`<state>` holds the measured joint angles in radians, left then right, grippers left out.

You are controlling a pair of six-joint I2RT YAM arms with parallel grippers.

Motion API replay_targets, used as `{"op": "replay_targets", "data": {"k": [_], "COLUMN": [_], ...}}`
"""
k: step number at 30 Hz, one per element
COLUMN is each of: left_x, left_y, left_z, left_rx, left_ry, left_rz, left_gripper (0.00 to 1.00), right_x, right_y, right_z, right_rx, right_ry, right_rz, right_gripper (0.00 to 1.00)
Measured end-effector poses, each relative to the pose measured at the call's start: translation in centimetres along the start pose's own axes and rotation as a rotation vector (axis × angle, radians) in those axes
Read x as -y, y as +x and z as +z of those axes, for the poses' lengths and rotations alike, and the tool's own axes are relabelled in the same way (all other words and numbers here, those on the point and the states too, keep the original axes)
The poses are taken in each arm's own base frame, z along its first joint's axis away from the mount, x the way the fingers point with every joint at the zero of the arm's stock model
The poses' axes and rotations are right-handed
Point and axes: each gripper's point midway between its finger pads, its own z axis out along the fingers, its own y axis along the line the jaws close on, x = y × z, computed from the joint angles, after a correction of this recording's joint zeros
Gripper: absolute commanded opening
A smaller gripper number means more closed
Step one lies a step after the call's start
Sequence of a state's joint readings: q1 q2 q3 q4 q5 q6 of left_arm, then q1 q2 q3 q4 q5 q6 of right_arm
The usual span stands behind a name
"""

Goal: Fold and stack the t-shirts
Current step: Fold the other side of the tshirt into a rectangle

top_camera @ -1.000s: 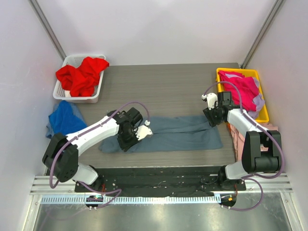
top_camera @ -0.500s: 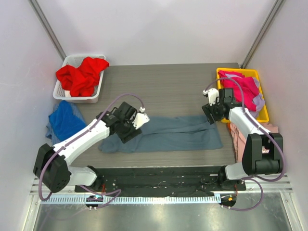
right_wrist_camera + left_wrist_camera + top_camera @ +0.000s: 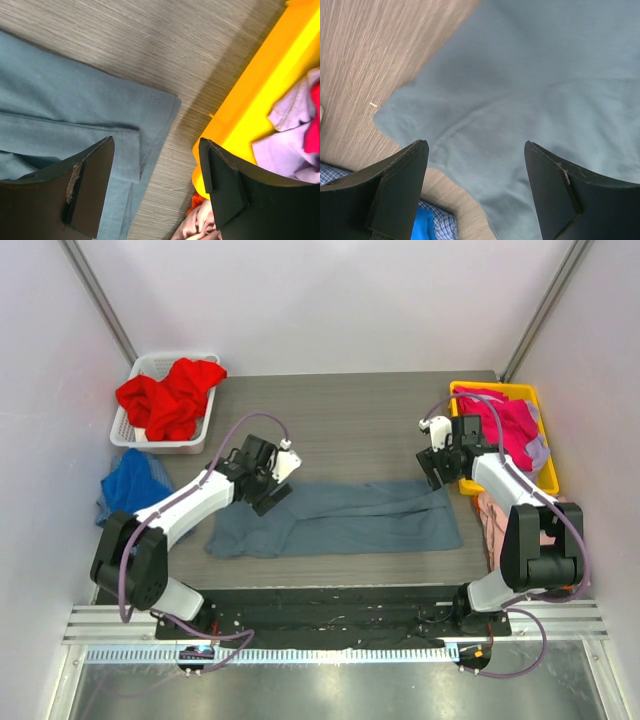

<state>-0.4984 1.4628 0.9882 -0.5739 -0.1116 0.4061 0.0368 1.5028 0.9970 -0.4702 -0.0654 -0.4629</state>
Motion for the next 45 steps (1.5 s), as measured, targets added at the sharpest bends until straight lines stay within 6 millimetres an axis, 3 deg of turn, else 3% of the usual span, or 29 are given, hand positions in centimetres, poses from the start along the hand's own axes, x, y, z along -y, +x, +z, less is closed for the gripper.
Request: {"op": "replay_targets", "data": {"k": [9, 17, 25, 33, 45], "left_x": [-2.6, -2.2, -1.4, -1.3, -1.1], "left_y": [1.5, 1.3, 2.6, 2.9, 3.2], "left_z": [2.3, 2.6, 3.6, 4.1, 4.4], "left_rx": [-0.034, -0.022, -0.063, -0.076, -0.088], "left_ry": [-0.027, -0.010, 0.014, 0.022, 0.029], "left_rz": [-0.056, -0.053, -0.034, -0.027, -0.025], "left_gripper": [0.82, 0.82, 0.81, 0.80, 0.79], "right_x": [-0.2, -0.6, -1.7, -1.9, -2.4], "right_y": [0.7, 2.5, 4.6, 6.0, 6.5], "right_z": [1.7, 3.0, 3.5, 1.9, -1.4], "right_rx": [-0.028, -0.071, -0.108, -0.115, -0.085], "right_ry": [-0.008, -0.015, -0.036, -0.016, -0.003], "right_rz": [-0.001, -0.011, -0.031, -0.057, -0.065], "right_gripper": [0.75, 0.74, 0.73, 0.73, 0.73]}}
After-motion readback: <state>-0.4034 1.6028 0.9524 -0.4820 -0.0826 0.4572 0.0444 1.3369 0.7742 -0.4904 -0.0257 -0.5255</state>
